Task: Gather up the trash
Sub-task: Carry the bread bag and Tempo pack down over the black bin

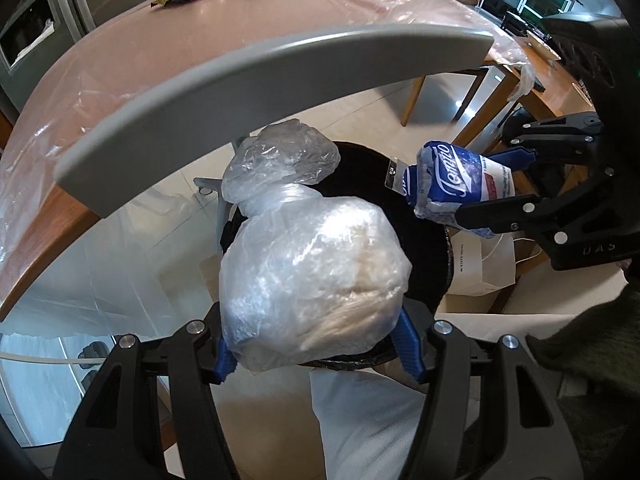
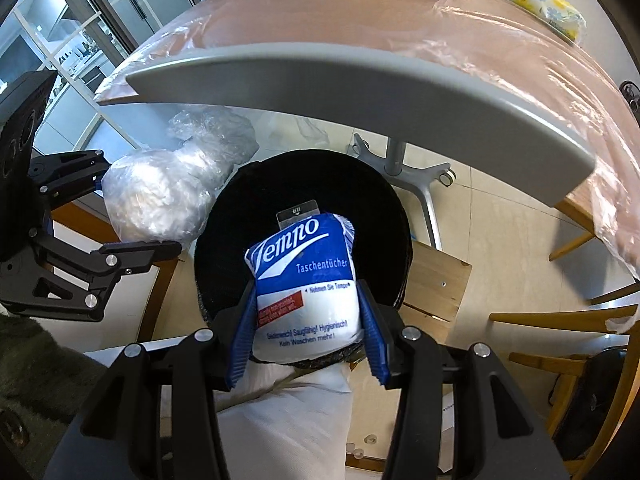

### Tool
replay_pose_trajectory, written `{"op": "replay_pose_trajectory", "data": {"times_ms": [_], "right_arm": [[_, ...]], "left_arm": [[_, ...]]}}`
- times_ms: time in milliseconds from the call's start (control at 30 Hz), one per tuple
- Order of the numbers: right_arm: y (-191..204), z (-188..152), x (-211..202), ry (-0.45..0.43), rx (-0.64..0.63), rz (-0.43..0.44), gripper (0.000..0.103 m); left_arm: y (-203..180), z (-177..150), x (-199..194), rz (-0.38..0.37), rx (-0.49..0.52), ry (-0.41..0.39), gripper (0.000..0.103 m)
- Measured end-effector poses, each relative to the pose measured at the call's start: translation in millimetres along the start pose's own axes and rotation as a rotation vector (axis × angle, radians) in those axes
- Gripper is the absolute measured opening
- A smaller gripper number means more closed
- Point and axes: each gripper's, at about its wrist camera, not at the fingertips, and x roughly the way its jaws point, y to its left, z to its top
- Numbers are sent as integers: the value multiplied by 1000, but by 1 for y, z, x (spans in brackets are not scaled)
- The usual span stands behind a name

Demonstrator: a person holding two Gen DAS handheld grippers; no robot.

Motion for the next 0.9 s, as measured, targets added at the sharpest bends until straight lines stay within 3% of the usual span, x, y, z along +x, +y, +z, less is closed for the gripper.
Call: {"op": "replay_pose_trajectory", "data": {"times_ms": [500,900], "right_arm": [[-1,12,30,31,22,-31,46],[-1,15,38,37,82,-53,46]], "left_arm": [[1,2,35,-2,-4,69,62],[3,9,48,25,-51,76,62]]}}
